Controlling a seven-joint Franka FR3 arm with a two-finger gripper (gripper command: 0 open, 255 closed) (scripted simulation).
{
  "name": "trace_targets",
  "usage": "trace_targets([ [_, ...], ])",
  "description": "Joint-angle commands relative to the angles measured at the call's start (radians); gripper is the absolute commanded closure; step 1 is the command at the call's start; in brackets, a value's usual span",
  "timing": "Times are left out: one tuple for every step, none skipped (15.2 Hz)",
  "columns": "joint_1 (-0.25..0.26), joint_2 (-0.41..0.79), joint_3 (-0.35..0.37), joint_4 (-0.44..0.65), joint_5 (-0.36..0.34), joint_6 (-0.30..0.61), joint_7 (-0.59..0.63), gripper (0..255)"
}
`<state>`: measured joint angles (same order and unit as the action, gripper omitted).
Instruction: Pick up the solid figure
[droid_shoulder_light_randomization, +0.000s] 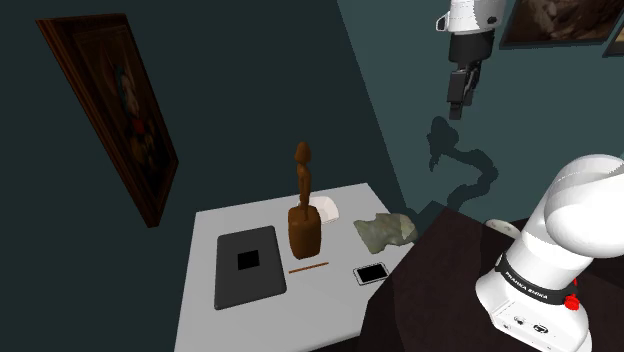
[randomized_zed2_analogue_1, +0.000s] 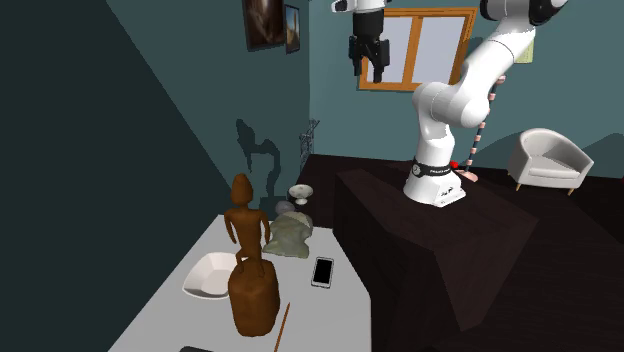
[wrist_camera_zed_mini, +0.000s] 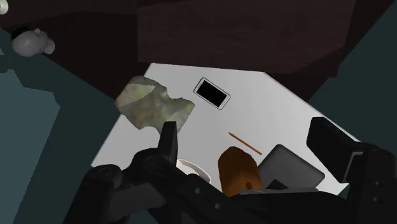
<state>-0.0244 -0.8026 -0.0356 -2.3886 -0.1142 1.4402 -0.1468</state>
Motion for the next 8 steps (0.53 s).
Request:
trace_targets([
  [0.000,0.000,0.000,0.000,0.000,0.000,0.000,0],
  [0.000,0.030,0.011,0.001,0.013,0.024,0.025,0],
  [0.001,0.062,0.021,0.004,0.026,0.048,0.050,0],
  [0.001,0.094,0.031,0.009,0.037,0.072,0.074,0],
  [0.002,0.127,0.041,0.014,0.049,0.096,0.098,0],
  [0.002,0.162,0.051,0.022,0.059,0.119,0.121,0],
  [0.002,0.196,0.060,0.030,0.069,0.141,0.145,0],
  [0.002,0.232,0.068,0.040,0.078,0.163,0.167,0],
])
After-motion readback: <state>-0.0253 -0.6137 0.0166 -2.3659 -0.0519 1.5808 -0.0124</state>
